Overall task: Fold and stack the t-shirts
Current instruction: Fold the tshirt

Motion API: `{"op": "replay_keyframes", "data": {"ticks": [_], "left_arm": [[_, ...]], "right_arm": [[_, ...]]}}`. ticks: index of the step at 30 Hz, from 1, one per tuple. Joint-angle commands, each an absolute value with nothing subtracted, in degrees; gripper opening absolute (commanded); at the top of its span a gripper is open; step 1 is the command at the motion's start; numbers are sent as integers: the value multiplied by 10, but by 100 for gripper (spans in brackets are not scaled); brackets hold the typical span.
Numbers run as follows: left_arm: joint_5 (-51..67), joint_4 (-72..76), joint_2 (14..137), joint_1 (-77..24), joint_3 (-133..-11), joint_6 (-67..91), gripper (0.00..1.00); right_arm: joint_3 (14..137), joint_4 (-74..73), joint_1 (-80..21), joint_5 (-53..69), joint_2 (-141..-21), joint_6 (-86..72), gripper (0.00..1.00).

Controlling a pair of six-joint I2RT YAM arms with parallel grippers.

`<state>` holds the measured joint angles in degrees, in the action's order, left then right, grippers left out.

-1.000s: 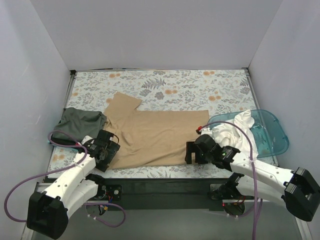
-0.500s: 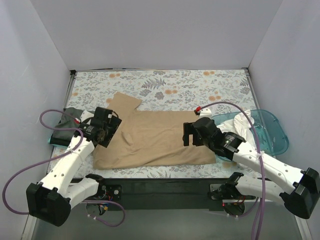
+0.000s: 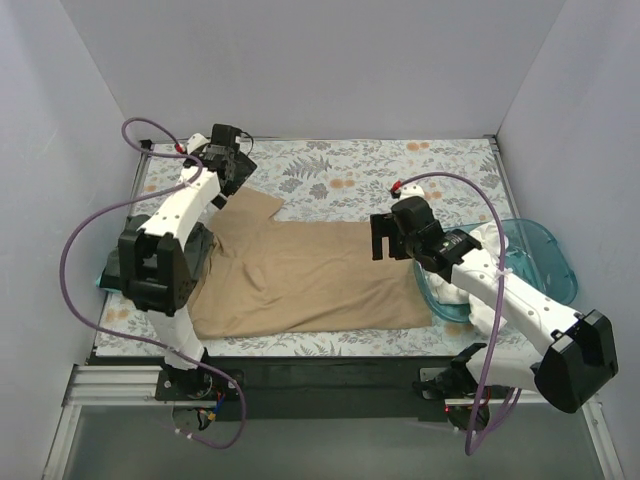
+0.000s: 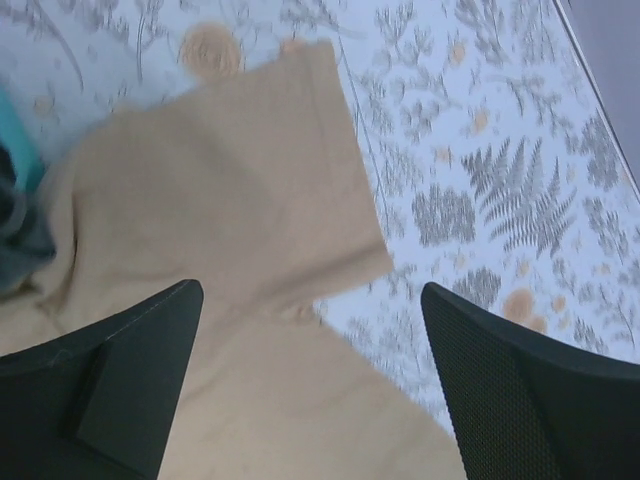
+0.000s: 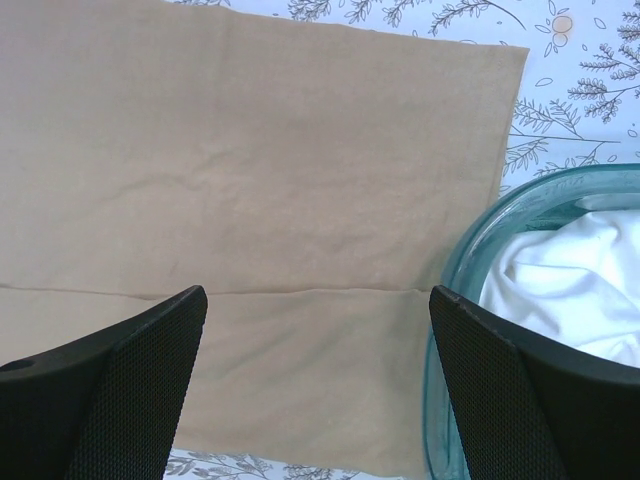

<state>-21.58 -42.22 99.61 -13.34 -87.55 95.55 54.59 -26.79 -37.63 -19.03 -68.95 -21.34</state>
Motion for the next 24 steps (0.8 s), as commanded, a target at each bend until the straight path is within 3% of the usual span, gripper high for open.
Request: {"op": "replay_keyframes", "data": {"ticks": [1, 10, 24], "left_arm": [[-223, -464, 1116, -95, -1003, 903, 90], [-227, -562, 1367, -85, -1310, 837, 71], [-261, -555, 1437, -92, -1279, 783, 43]], "right_arm": [[564, -243, -355, -169, -693, -177, 98], [526, -236, -290, -142, -702, -161, 98], [483, -227, -266, -148, -692, -158, 98]]}}
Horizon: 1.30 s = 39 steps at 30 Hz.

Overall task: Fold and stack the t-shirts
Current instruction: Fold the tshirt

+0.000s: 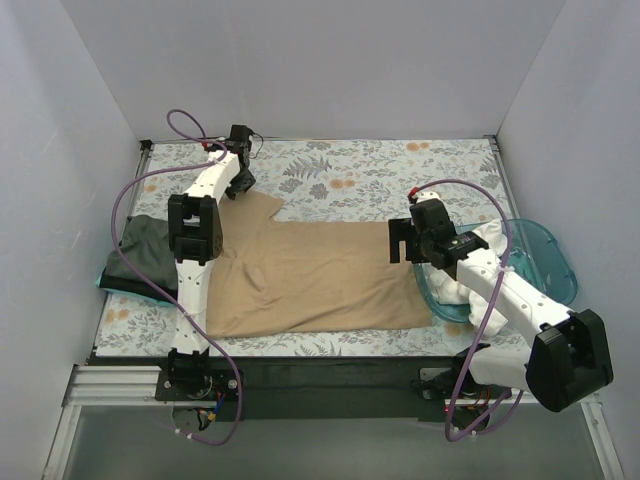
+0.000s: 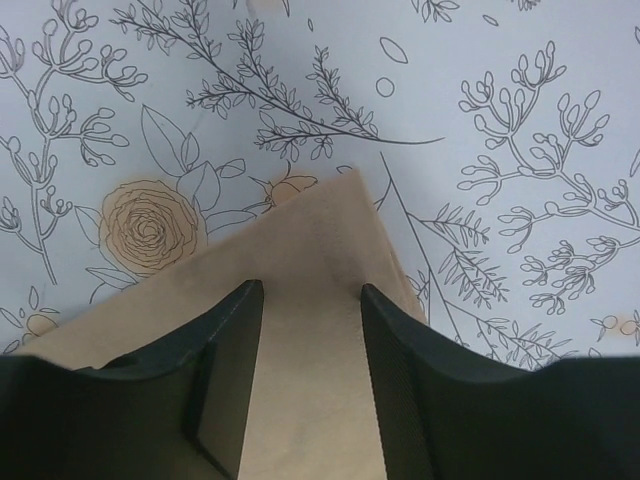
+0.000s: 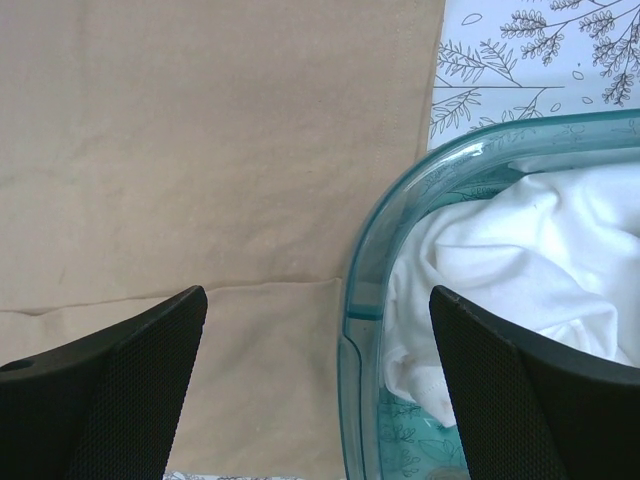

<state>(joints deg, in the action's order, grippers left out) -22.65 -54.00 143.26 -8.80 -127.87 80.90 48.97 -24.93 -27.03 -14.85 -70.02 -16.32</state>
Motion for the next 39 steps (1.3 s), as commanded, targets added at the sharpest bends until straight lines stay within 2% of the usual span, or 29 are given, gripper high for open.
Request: {"op": "replay_keyframes", "data": {"ticks": [1, 5, 8, 9, 14, 24, 32, 39], "left_arm": [[-262, -561, 1441, -94, -1279, 781, 42], [-253, -575, 1452, -94, -1282, 776, 35], [-240, -583, 1459, -94, -1290, 770, 22], [-238, -584, 1461, -94, -1293, 768, 22], [-222, -576, 1458, -94, -1302, 754, 0], [-242, -506, 1367, -94, -1220, 754, 0], [-233, -420, 1248, -95, -1096, 755, 0], [-232, -389, 1207, -98, -1029, 758, 0]], "right_arm": [[482, -225, -266, -147, -691, -158, 98], [478, -222, -263, -144, -689, -156, 98], [476, -221, -263, -146, -686, -153, 98], [475, -221, -263, -148, -684, -153, 98], [479, -219, -260, -150, -674, -148, 98], [526, -218, -258, -163, -693, -130, 98], [642, -221, -244, -185, -810, -124, 95], [741, -241, -207, -176, -948, -124, 84]]}}
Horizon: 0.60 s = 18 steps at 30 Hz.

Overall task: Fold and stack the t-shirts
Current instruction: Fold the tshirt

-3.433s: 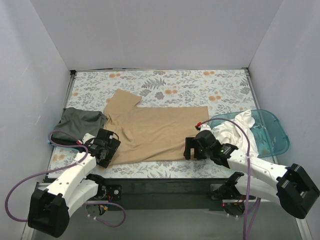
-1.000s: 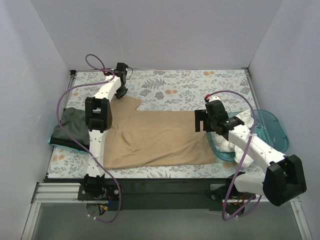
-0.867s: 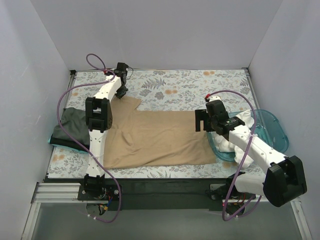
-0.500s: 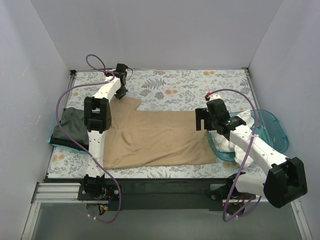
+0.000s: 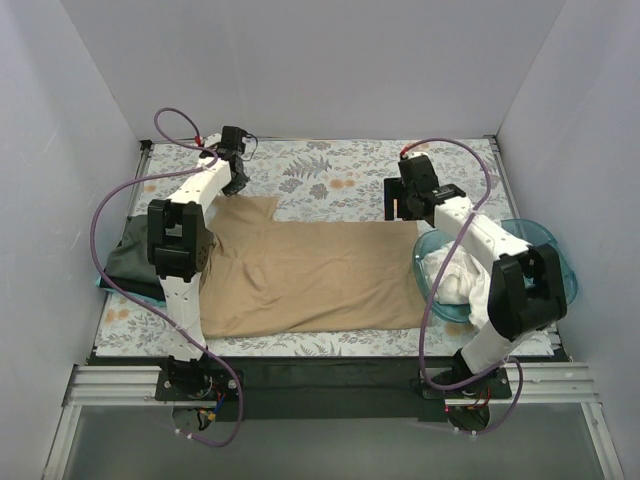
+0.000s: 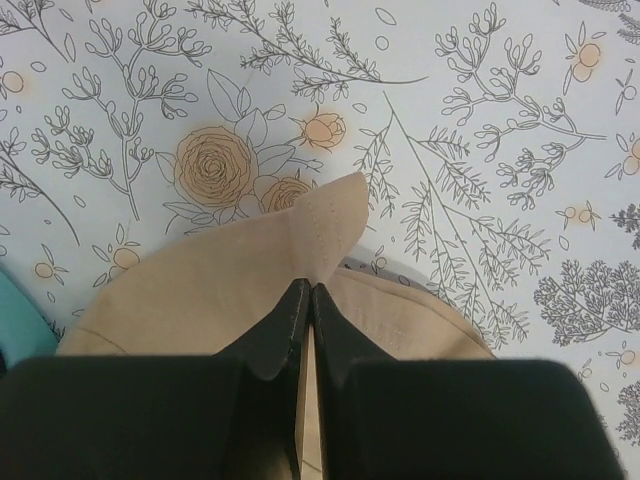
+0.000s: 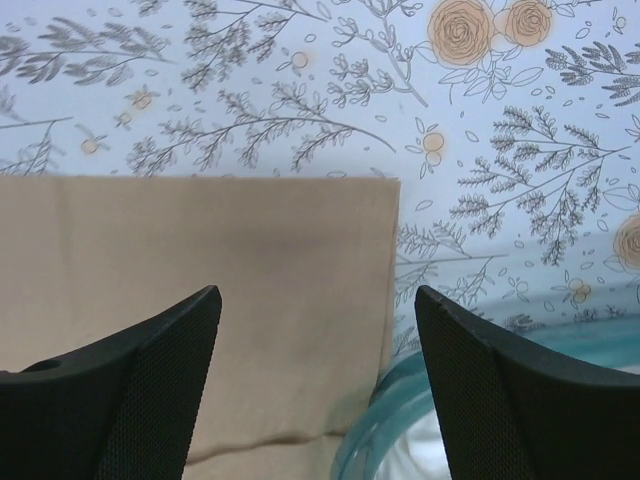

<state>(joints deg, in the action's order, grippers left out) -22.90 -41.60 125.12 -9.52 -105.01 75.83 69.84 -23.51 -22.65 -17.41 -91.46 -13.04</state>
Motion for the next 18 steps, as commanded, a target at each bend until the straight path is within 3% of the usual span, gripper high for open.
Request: {"op": "replay_keyframes", "data": {"ticks": [1, 11, 18], "left_arm": [[-236, -388, 1205, -98, -1024, 759, 0], [-241, -374, 1189, -98, -979, 768, 0], [-233, -365, 1179, -98, -957, 775, 0]], "right_arm": [[759, -243, -196, -168, -975, -126, 84], [812, -251, -180, -88, -1093, -168, 70], [805, -247, -181, -80, -1120, -210, 68]]}}
